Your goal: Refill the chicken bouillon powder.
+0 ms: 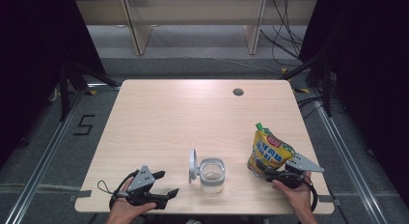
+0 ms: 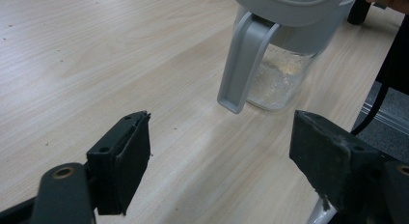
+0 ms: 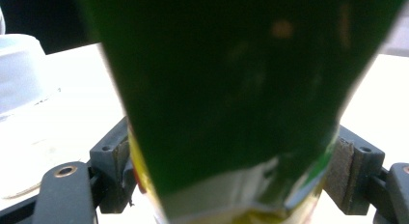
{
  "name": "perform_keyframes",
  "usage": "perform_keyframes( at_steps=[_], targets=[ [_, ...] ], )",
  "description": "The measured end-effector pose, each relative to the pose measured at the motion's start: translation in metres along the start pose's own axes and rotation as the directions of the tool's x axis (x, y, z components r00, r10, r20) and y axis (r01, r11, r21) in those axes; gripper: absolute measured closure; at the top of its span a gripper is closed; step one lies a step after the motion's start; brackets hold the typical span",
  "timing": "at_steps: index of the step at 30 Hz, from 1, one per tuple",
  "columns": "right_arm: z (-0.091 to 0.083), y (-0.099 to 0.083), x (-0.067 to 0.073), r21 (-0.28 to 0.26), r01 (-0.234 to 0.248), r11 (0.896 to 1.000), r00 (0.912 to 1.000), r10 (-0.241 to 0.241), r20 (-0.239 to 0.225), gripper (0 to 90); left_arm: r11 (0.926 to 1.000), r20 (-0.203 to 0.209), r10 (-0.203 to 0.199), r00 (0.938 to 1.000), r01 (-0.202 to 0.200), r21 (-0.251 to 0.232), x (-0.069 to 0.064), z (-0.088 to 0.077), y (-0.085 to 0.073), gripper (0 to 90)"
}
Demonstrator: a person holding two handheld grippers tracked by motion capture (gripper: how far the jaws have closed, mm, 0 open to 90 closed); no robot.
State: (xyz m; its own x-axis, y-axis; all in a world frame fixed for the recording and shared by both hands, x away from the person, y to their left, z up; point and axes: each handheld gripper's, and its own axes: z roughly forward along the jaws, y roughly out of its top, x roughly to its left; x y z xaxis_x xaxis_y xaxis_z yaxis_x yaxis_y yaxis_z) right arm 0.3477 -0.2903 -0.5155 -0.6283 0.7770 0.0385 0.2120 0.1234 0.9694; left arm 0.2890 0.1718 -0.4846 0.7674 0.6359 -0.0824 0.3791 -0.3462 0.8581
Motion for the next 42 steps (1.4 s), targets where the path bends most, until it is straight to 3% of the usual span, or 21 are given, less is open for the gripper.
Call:
perform_keyframes(
  at_steps=[2, 3, 4, 9, 12, 14, 15, 17, 18, 19, 20, 22, 23, 25, 27, 29, 33, 35, 36, 41, 42],
  targets=[
    [-0.001, 0.001, -0.001, -0.015, -0.003, 1.000, 1.0000, 0.003, -0.002, 20.9, 1.0000, 0.006, 0.004, 1.0000, -0.004, 0.002, 0.000, 0.000, 0.000, 21.6],
    [-0.001, 0.000, 0.001, -0.006, -0.047, 0.999, 0.9989, 0.047, -0.008, 20.9, 1.0000, 0.006, 0.005, 1.0000, -0.005, 0.002, 0.000, 0.001, 0.000, 21.7],
    [0.000, 0.000, -0.002, 0.004, -0.014, 1.000, 0.9999, 0.014, 0.006, 21.2, 0.9999, 0.004, 0.012, 0.9999, -0.012, 0.005, 0.001, 0.000, 0.000, 21.7],
    [0.001, 0.000, -0.002, -0.015, -0.036, 0.999, 0.9991, 0.036, 0.024, 25.0, 1.0000, -0.001, 0.004, 1.0000, -0.004, 0.003, 0.000, 0.000, 0.000, 21.7],
    [0.003, -0.001, -0.004, -0.046, -0.003, 0.999, 0.9998, 0.004, 0.022, 26.9, 1.0000, 0.007, 0.003, 1.0000, -0.003, 0.002, 0.000, 0.001, 0.000, 21.7],
    [0.003, 0.000, -0.003, -0.039, -0.021, 0.999, 0.9996, 0.022, 0.017, 29.1, 0.9999, 0.007, 0.009, 0.9999, -0.009, 0.006, 0.000, 0.001, 0.000, 21.6],
    [0.004, 0.000, -0.001, -0.071, -0.041, 0.997, 0.9992, 0.041, -0.002, 32.3, 0.9998, 0.006, -0.017, 0.9998, 0.017, 0.008, -0.001, 0.001, -0.001, 21.7],
    [0.006, 0.000, -0.003, -0.069, -0.027, 0.997, 0.9995, 0.026, -0.017, 32.9, 0.9996, 0.008, -0.027, 0.9996, 0.027, -0.002, -0.002, 0.002, -0.001, 21.7],
    [0.005, 0.001, -0.005, -0.065, -0.001, 0.998, 1.0000, 0.001, 0.007, 33.0, 0.9996, 0.008, -0.027, 0.9996, 0.028, -0.002, -0.002, 0.003, -0.001, 21.7],
    [0.007, 0.001, -0.004, -0.072, -0.020, 0.997, 0.9995, 0.018, -0.027, 33.3, 0.9998, 0.006, -0.014, 0.9999, 0.014, 0.013, -0.001, 0.002, -0.001, 21.7],
    [0.008, 0.000, -0.005, -0.088, -0.005, 0.996, 0.9998, 0.003, -0.019, 33.6, 1.0000, 0.008, 0.001, 1.0000, -0.001, 0.010, 0.000, 0.002, -0.001, 21.7],
    [0.008, 0.001, -0.005, -0.081, -0.004, 0.997, 0.9999, 0.003, -0.016, 34.2, 0.9999, 0.006, 0.002, 1.0000, -0.002, 0.010, 0.000, 0.001, -0.001, 21.7],
    [0.005, 0.002, -0.002, -0.050, -0.039, 0.998, 0.9992, 0.039, -0.001, 36.5, 0.9999, 0.011, -0.016, 0.9998, 0.016, 0.001, -0.001, 0.003, -0.001, 21.7],
    [0.006, 0.003, -0.003, -0.051, 0.001, 0.999, 0.9997, 0.000, 0.023, 38.6, 0.9998, 0.004, -0.019, 0.9998, 0.019, 0.009, -0.001, 0.003, -0.001, 21.7],
    [0.007, 0.003, 0.000, -0.059, -0.036, 0.998, 0.9993, 0.037, 0.009, 39.4, 0.9998, 0.004, -0.018, 0.9998, 0.018, 0.011, -0.001, 0.002, -0.001, 21.7],
    [0.006, 0.005, 0.001, -0.043, -0.014, 0.999, 0.9998, 0.015, 0.011, 41.3, 0.9999, 0.012, 0.010, 0.9999, -0.010, 0.011, 0.000, 0.002, -0.001, 21.7],
    [0.004, 0.009, 0.006, -0.023, -0.014, 1.000, 0.9995, 0.014, 0.027, 43.2, 0.9997, 0.009, -0.022, 0.9997, 0.021, 0.014, -0.001, 0.002, -0.002, 21.8],
    [0.004, 0.011, 0.007, -0.023, -0.026, 0.999, 0.9990, 0.027, 0.035, 44.6, 0.9998, 0.003, -0.019, 0.9998, 0.019, 0.008, -0.001, 0.002, -0.002, 21.8],
    [0.004, 0.013, 0.009, -0.013, -0.016, 1.000, 0.9993, 0.016, 0.035, 45.1, 0.9997, 0.006, 0.018, 0.9998, -0.018, 0.016, 0.001, 0.001, -0.001, 21.9],
    [0.002, 0.016, 0.010, -0.017, -0.012, 1.000, 0.9990, 0.013, 0.042, 46.7, 0.9997, 0.006, 0.020, 0.9998, -0.020, 0.011, 0.002, 0.001, -0.001, 21.9],
    [0.000, 0.018, 0.012, -0.003, -0.040, 0.999, 0.9989, 0.040, 0.024, 46.8, 0.9999, 0.006, 0.012, 0.9999, -0.012, 0.005, 0.002, 0.001, -0.001, 21.9]
  ],
)
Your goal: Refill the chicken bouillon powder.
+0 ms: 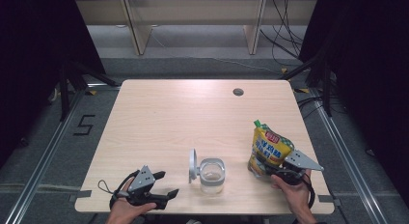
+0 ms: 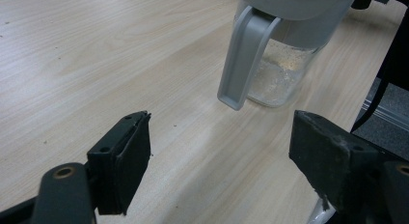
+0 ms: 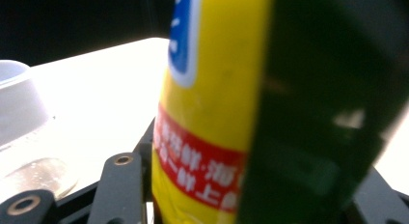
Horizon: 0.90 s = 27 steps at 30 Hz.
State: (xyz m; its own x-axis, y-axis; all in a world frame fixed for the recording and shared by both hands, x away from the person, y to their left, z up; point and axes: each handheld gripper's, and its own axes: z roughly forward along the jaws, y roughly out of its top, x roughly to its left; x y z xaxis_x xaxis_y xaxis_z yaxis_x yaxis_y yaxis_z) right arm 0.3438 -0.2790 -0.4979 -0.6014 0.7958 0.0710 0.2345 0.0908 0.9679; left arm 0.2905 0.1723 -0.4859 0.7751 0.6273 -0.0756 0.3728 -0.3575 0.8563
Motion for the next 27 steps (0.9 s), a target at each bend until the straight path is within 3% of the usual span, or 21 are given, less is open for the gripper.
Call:
perform_keyframes(
  at_steps=[2, 3, 5, 10, 13, 15, 16, 17, 18, 20, 21, 22, 23, 24, 25, 26, 27],
  targets=[
    [-0.001, 0.002, -0.001, -0.002, 0.022, 1.000, 0.9998, -0.022, -0.001, 47.1, 1.0000, -0.001, 0.000, 1.0000, 0.000, 0.001, 0.001, -0.001, 0.000, 21.9],
    [-0.001, 0.002, -0.001, -0.014, 0.020, 1.000, 0.9998, -0.020, 0.002, 47.2, 0.9995, -0.003, -0.030, 0.9996, 0.030, 0.005, -0.001, -0.001, -0.001, 21.9],
    [-0.003, 0.004, -0.001, -0.008, 0.037, 0.999, 0.9991, -0.037, -0.019, 47.3, 0.9992, -0.004, -0.038, 0.9993, 0.038, -0.010, -0.002, -0.001, -0.001, 21.9],
    [-0.013, 0.011, 0.008, 0.000, 0.084, 0.996, 0.9964, -0.084, -0.009, 47.6, 1.0000, -0.002, -0.003, 1.0000, 0.003, 0.001, 0.001, -0.002, 0.000, 21.9],
    [-0.022, 0.022, 0.016, -0.039, 0.203, 0.978, 0.9784, -0.205, -0.029, 47.7, 1.0000, -0.013, 0.000, 0.9999, 0.000, 0.002, 0.001, -0.002, 0.000, 21.9],
    [-0.023, 0.025, 0.022, -0.035, 0.224, 0.974, 0.9745, -0.224, -0.007, 47.7, 1.0000, -0.006, -0.004, 1.0000, 0.004, 0.001, 0.001, -0.002, 0.000, 21.9],
    [-0.026, 0.027, 0.024, -0.009, 0.299, 0.954, 0.9543, -0.299, -0.008, 47.8, 1.0000, -0.006, -0.003, 1.0000, 0.003, 0.000, 0.001, -0.002, 0.000, 21.9],
    [-0.027, 0.029, 0.028, -0.012, 0.331, 0.943, 0.9434, -0.331, -0.006, 47.8, 1.0000, -0.007, -0.004, 1.0000, 0.004, 0.000, 0.001, -0.002, 0.000, 21.9],
    [-0.030, 0.031, 0.034, -0.006, 0.378, 0.926, 0.9256, -0.378, -0.012, 47.9, 1.0000, -0.007, -0.002, 1.0000, 0.002, 0.000, 0.001, -0.002, 0.000, 21.9],
    [-0.031, 0.032, 0.036, -0.004, 0.385, 0.923, 0.9224, -0.385, -0.030, 48.0, 0.9999, -0.007, -0.010, 0.9999, 0.010, -0.012, 0.000, -0.001, 0.000, 21.9],
    [-0.032, 0.035, 0.042, -0.001, 0.434, 0.901, 0.9003, -0.434, -0.035, 48.1, 1.0000, -0.008, 0.002, 1.0000, -0.002, -0.005, 0.001, -0.001, -0.001, 21.9],
    [-0.032, 0.035, 0.042, -0.001, 0.434, 0.901, 0.9003, -0.434, -0.035, 48.1, 1.0000, -0.008, 0.002, 1.0000, -0.002, -0.005, 0.001, -0.001, -0.001, 21.9],
    [-0.033, 0.035, 0.048, 0.026, 0.483, 0.875, 0.8754, -0.483, -0.028, 48.1, 1.0000, -0.011, -0.002, 0.9999, 0.001, -0.002, 0.002, -0.002, -0.001, 21.9],
    [-0.034, 0.037, 0.049, 0.038, 0.504, 0.863, 0.8636, -0.503, -0.039, 48.2, 1.0000, -0.012, -0.002, 0.9999, 0.002, -0.003, 0.002, -0.002, -0.001, 21.9],
    [-0.034, 0.037, 0.049, 0.038, 0.504, 0.863, 0.8636, -0.503, -0.039, 48.2, 1.0000, -0.012, -0.002, 0.9999, 0.002, -0.003, 0.002, -0.002, -0.001, 21.9],
    [-0.034, 0.037, 0.051, 0.036, 0.521, 0.853, 0.8533, -0.520, -0.032, 48.2, 1.0000, -0.016, 0.000, 0.9999, 0.000, -0.007, 0.002, -0.002, -0.001, 21.9],
    [-0.035, 0.038, 0.056, 0.048, 0.559, 0.828, 0.8289, -0.558, -0.032, 48.3, 1.0000, -0.021, 0.000, 0.9998, 0.000, 0.008, 0.002, -0.003, 0.000, 21.9]
  ],
)
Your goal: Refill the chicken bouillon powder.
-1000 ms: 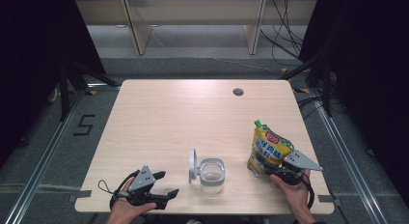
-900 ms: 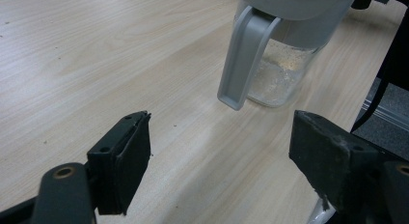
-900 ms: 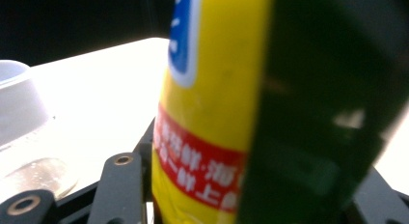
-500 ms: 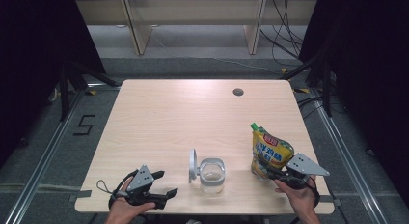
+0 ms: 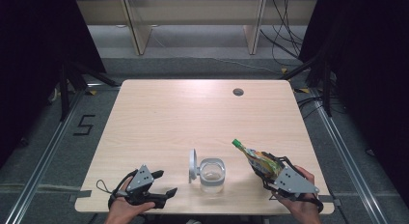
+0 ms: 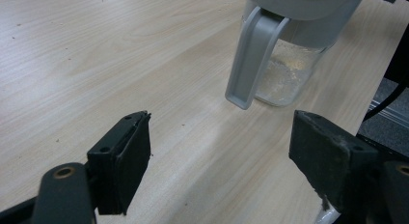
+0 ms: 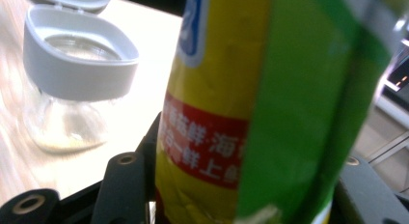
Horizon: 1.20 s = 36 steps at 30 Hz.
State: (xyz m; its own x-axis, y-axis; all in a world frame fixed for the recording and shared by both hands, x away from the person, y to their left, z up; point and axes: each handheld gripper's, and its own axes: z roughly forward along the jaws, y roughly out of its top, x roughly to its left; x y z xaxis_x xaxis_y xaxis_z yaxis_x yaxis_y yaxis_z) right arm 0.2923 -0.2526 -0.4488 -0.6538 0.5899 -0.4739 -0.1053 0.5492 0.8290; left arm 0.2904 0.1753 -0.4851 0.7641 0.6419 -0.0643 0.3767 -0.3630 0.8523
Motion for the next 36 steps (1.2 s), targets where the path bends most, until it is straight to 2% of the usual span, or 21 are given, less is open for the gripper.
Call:
perform_keyframes(
  at_steps=[2, 3, 8, 11, 16, 17, 18, 19, 20, 22, 23, 26, 27, 28, 30, 31, 32, 33, 34, 35, 36],
  targets=[
    [0.000, 0.001, 0.000, 0.002, 0.011, 1.000, 0.9999, -0.011, -0.004, 48.3, 1.0000, 0.003, 0.001, 1.0000, -0.001, -0.003, 0.000, 0.000, 0.000, 21.9],
    [-0.001, 0.004, 0.003, 0.018, 0.044, 0.999, 0.9990, -0.045, 0.005, 48.6, 0.9994, -0.001, -0.033, 0.9995, 0.033, -0.012, -0.002, 0.001, -0.001, 21.9],
    [-0.002, 0.010, 0.008, 0.040, 0.141, 0.989, 0.9900, -0.141, -0.001, 48.7, 0.9999, -0.009, -0.012, 0.9999, 0.012, 0.008, 0.000, 0.000, -0.001, 21.9],
    [-0.004, 0.016, 0.012, 0.073, 0.222, 0.972, 0.9748, -0.223, 0.006, 48.8, 1.0000, -0.005, 0.006, 1.0000, -0.006, -0.006, 0.001, 0.000, 0.000, 21.9],
    [-0.004, 0.025, 0.018, 0.090, 0.337, 0.937, 0.9416, -0.336, -0.027, 48.8, 1.0000, -0.008, 0.007, 0.9999, -0.007, -0.003, 0.001, 0.000, 0.000, 21.9],
    [-0.004, 0.025, 0.020, 0.096, 0.362, 0.927, 0.9321, -0.361, -0.029, 48.8, 1.0000, -0.010, 0.005, 0.9999, -0.005, -0.003, 0.001, 0.000, 0.000, 21.9],
    [-0.003, 0.026, 0.022, 0.121, 0.404, 0.907, 0.9146, -0.404, -0.027, 48.9, 1.0000, -0.010, 0.005, 0.9999, -0.005, -0.003, 0.001, 0.000, 0.000, 21.9],
    [-0.004, 0.026, 0.024, 0.142, 0.413, 0.899, 0.9098, -0.414, -0.024, 48.9, 1.0000, -0.010, 0.006, 0.9999, -0.006, -0.003, 0.001, 0.000, 0.000, 21.9],
    [-0.002, 0.027, 0.024, 0.137, 0.444, 0.885, 0.8955, -0.444, -0.035, 48.9, 1.0000, -0.010, 0.006, 0.9999, -0.006, -0.003, 0.001, 0.000, 0.000, 21.9],
    [-0.002, 0.027, 0.025, 0.134, 0.441, 0.887, 0.8971, -0.440, -0.042, 48.9, 0.9999, -0.009, -0.004, 0.9999, 0.004, -0.011, 0.001, 0.000, 0.000, 21.9],
    [-0.001, 0.028, 0.024, 0.133, 0.478, 0.868, 0.8780, -0.477, -0.040, 48.9, 0.9999, -0.006, -0.001, 1.0000, 0.001, -0.013, 0.002, 0.000, 0.000, 21.9],
    [0.000, 0.028, 0.028, 0.144, 0.471, 0.870, 0.8813, -0.471, -0.032, 48.9, 1.0000, -0.006, 0.000, 1.0000, -0.001, -0.010, 0.002, 0.000, 0.000, 21.8],
    [0.000, 0.029, 0.027, 0.140, 0.495, 0.858, 0.8685, -0.494, -0.040, 49.0, 1.0000, -0.006, 0.000, 1.0000, 0.000, -0.010, 0.002, 0.000, 0.000, 21.8],
    [-0.001, 0.029, 0.029, 0.155, 0.485, 0.860, 0.8731, -0.486, -0.035, 49.0, 0.9997, -0.005, -0.012, 0.9999, 0.012, -0.020, 0.001, 0.001, -0.001, 21.8],
    [0.000, 0.030, 0.030, 0.152, 0.499, 0.853, 0.8652, -0.500, -0.036, 49.0, 0.9997, -0.005, -0.014, 0.9999, 0.014, -0.019, 0.001, 0.001, -0.001, 21.8],
    [0.000, 0.030, 0.030, 0.152, 0.499, 0.853, 0.8652, -0.500, -0.036, 49.0, 0.9998, -0.014, 0.021, 0.9997, -0.021, 0.001, 0.004, 0.000, 0.000, 21.8],
    [0.001, 0.032, 0.028, 0.143, 0.541, 0.829, 0.8398, -0.541, -0.041, 49.0, 0.9995, -0.006, -0.025, 0.9997, 0.025, -0.019, 0.000, 0.001, -0.001, 21.8],
    [0.002, 0.032, 0.028, 0.143, 0.556, 0.819, 0.8304, -0.556, -0.044, 49.1, 0.9996, -0.009, -0.029, 0.9996, 0.029, -0.006, 0.001, 0.000, -0.001, 21.8],
    [0.002, 0.033, 0.030, 0.152, 0.565, 0.811, 0.8241, -0.564, -0.054, 49.1, 1.0000, -0.013, 0.002, 0.9999, -0.002, -0.007, 0.003, 0.000, 0.000, 21.8],
    [0.002, 0.031, 0.032, 0.159, 0.540, 0.826, 0.8405, -0.539, -0.054, 49.1, 1.0000, -0.013, 0.002, 0.9999, -0.002, -0.007, 0.003, 0.000, 0.000, 21.8],
    [0.003, 0.031, 0.032, 0.152, 0.543, 0.826, 0.8390, -0.541, -0.055, 49.1, 1.0000, -0.012, 0.001, 0.9999, -0.001, -0.008, 0.003, 0.000, 0.000, 21.8]
  ],
)
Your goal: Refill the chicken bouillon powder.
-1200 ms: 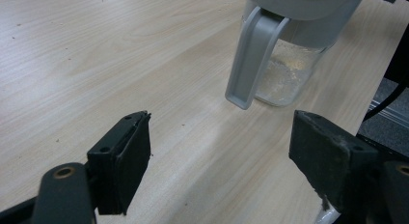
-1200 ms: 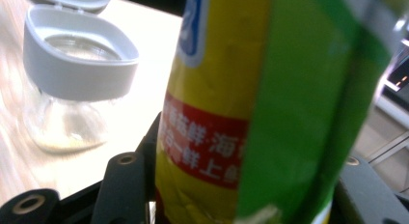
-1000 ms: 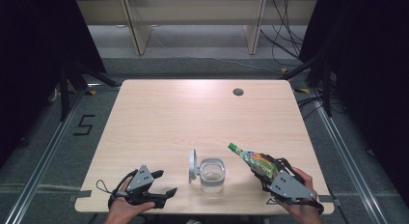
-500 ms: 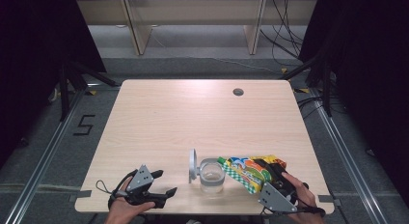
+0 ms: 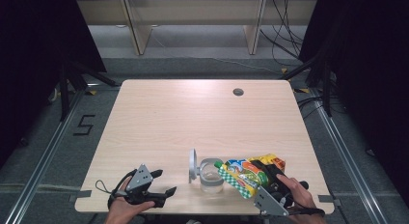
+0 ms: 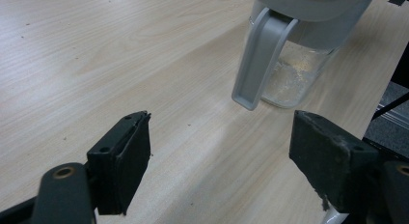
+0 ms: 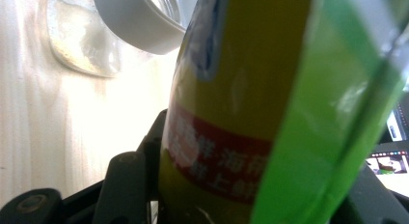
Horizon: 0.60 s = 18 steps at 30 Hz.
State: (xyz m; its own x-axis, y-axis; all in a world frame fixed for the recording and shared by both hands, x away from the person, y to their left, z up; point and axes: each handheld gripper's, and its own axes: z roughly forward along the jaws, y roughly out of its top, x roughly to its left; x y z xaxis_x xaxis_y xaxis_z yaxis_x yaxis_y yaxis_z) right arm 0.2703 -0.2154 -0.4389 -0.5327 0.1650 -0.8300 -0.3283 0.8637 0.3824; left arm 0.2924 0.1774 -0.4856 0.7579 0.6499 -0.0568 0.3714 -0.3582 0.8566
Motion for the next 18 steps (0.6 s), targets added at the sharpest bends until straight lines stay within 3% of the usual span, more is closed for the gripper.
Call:
perform_keyframes(
  at_steps=[3, 4, 8, 9, 11, 13, 15, 16, 17, 18],
  targets=[
    [0.0005, 0.0001, 0.0007, 0.006, 0.009, 1.000, 0.9999, -0.009, -0.013, 49.1, 0.9996, 0.006, -0.022, 0.9997, 0.022, -0.015, -0.0019, 0.0010, -0.0001, 21.8],
    [-0.0003, 0.0019, 0.0015, 0.034, 0.047, 0.998, 0.9987, -0.046, -0.024, 49.1, 0.9997, 0.006, -0.021, 0.9998, 0.021, -0.014, -0.0019, 0.0010, -0.0001, 21.8],
    [-0.0001, 0.0026, 0.0029, 0.060, 0.047, 0.997, 0.9983, -0.045, -0.037, 49.2, 0.9996, 0.004, -0.023, 0.9997, 0.023, -0.016, -0.0018, 0.0009, 0.0000, 21.8],
    [0.0006, 0.0049, -0.0012, 0.062, 0.122, 0.991, 0.9921, -0.120, -0.037, 49.2, 0.9996, 0.005, -0.024, 0.9997, 0.024, -0.016, -0.0019, 0.0009, -0.0001, 21.8],
    [0.0018, 0.0043, 0.0011, 0.074, 0.110, 0.991, 0.9936, -0.108, -0.031, 49.2, 0.9996, 0.005, -0.023, 0.9997, 0.023, -0.015, -0.0018, 0.0009, -0.0001, 21.8],
    [0.0041, 0.0066, -0.0041, 0.078, 0.199, 0.977, 0.9800, -0.197, -0.031, 49.3, 0.9997, 0.005, -0.021, 0.9998, 0.021, -0.015, -0.0019, 0.0007, -0.0002, 21.9],
    [0.0050, 0.0075, -0.0050, 0.071, 0.211, 0.975, 0.9774, -0.209, -0.034, 49.3, 0.9997, 0.002, -0.020, 0.9998, 0.020, -0.013, -0.0019, 0.0005, 0.0000, 21.8],
    [0.0048, 0.0074, -0.0034, 0.088, 0.188, 0.978, 0.9821, -0.186, -0.030, 49.4, 0.9997, 0.001, -0.020, 0.9998, 0.020, -0.013, -0.0019, 0.0005, 0.0000, 21.8],
    [0.0051, 0.0094, -0.0058, 0.093, 0.243, 0.966, 0.9701, -0.241, -0.027, 50.0, 0.9997, 0.005, -0.021, 0.9998, 0.021, -0.014, -0.0018, 0.0008, -0.0001, 21.8],
    [0.0062, 0.0081, -0.0030, 0.091, 0.211, 0.973, 0.9774, -0.210, -0.028, 50.3, 0.9997, 0.005, -0.019, 0.9998, 0.019, -0.013, -0.0018, 0.0007, -0.0002, 21.8]
  ],
)
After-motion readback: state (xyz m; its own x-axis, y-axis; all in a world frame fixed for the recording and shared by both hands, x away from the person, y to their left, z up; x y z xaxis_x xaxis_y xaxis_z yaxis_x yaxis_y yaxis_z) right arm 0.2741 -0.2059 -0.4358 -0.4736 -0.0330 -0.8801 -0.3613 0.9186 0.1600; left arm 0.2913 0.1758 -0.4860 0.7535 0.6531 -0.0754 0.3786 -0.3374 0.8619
